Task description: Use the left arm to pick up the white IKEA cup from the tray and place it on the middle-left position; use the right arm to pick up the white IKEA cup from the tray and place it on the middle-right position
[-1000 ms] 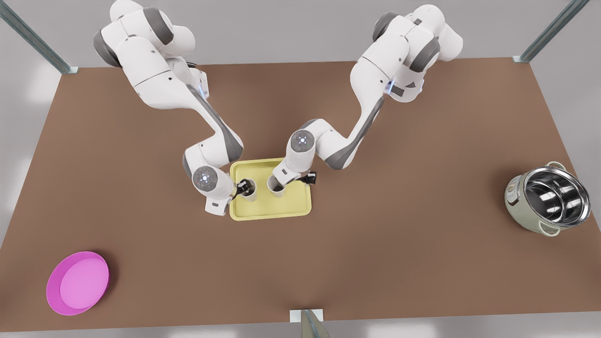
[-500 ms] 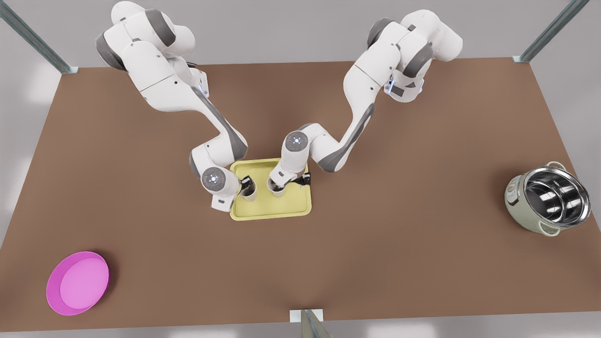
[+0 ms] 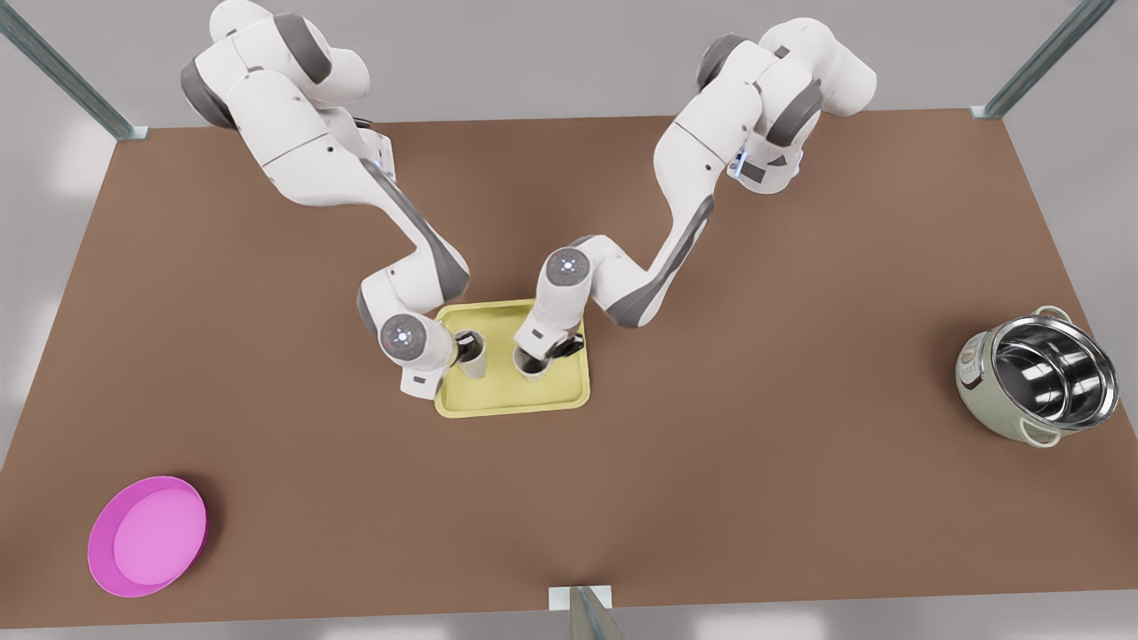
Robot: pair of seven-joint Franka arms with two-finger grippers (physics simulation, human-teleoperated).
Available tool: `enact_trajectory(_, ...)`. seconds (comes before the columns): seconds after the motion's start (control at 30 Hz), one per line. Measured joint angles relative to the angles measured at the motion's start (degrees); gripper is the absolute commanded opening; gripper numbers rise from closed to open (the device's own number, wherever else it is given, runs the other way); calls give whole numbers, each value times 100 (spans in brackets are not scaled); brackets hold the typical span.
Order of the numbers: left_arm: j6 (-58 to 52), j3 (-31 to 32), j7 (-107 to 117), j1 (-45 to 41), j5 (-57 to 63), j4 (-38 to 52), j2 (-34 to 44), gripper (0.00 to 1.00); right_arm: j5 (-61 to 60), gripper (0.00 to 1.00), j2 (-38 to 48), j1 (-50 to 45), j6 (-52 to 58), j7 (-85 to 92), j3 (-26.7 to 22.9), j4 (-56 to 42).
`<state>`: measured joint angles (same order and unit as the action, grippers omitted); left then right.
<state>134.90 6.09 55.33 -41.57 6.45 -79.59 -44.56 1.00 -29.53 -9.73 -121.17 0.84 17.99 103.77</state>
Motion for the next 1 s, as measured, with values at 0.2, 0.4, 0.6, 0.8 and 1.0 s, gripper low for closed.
enact_trajectory(0.2,58,21,-318,1463,-315,-3684,2924,7,-51,4,370,640,750,167,-25,-852)
enact_trajectory(0.4,629,-31,-1606,3231,-812,-4241,2842,7,5,4,367,1385,1492,527,-53,-1449)
enact_trajectory(0.6,1322,-16,-2842,3943,-949,-4257,2566,7,297,5,-271,1527,1766,981,-694,-1869)
enact_trajectory(0.8,1833,-7,-3829,3996,-1035,-4224,2187,7,390,5,-970,1717,1835,1433,-981,-2351)
enact_trajectory(1.0,2088,-1,-4623,3993,-1130,-4192,2128,100,452,5,-1380,1775,1826,1906,-1239,-2764)
